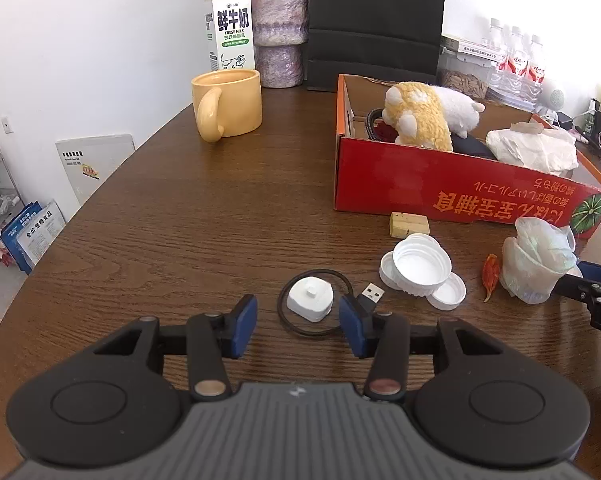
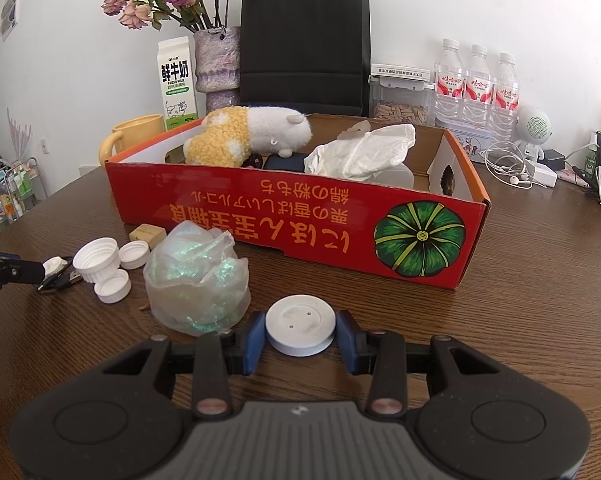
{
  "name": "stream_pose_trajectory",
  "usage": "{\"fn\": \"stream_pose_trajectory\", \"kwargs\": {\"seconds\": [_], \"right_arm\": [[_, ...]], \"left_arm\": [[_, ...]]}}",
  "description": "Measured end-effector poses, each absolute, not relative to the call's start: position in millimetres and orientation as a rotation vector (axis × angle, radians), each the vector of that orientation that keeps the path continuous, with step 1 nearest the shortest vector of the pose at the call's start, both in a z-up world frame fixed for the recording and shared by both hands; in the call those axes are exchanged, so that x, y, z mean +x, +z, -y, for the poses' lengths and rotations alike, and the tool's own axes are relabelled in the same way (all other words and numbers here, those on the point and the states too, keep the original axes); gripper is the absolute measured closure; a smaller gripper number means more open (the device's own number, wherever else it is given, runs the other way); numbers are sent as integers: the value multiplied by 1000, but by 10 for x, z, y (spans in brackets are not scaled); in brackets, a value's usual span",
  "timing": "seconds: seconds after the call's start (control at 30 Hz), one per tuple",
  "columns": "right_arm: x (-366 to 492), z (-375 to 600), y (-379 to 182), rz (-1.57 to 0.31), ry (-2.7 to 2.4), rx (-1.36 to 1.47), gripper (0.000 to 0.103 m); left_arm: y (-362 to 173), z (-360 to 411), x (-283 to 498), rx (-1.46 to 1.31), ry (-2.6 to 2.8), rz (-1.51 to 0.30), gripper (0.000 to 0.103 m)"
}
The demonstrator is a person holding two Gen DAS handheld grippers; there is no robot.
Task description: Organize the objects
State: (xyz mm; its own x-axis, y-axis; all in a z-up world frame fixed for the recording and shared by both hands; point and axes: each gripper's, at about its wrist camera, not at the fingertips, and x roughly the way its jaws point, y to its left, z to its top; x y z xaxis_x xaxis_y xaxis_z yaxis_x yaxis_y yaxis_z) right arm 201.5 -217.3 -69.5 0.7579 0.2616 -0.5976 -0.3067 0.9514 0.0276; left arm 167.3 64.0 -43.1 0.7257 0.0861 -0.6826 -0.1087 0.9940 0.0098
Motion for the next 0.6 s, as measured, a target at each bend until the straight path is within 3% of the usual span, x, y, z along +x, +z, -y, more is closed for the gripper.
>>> {"fn": "stream_pose_trajectory", "kwargs": {"seconds": [0.3,0.43,0.6], "right_arm": [[2013,2174,-696,-640,310,-73,65],[2014,2175,-696,-640,311,-73,65],[2013,2173,-695,-640,311,-74,65]], "left_arm": [[-493,-652,1900,-27,112,-761,57],[-546,-644,1957,-27,102,-772,73],[-538,-632,1936,-22,91,-766,74]]}}
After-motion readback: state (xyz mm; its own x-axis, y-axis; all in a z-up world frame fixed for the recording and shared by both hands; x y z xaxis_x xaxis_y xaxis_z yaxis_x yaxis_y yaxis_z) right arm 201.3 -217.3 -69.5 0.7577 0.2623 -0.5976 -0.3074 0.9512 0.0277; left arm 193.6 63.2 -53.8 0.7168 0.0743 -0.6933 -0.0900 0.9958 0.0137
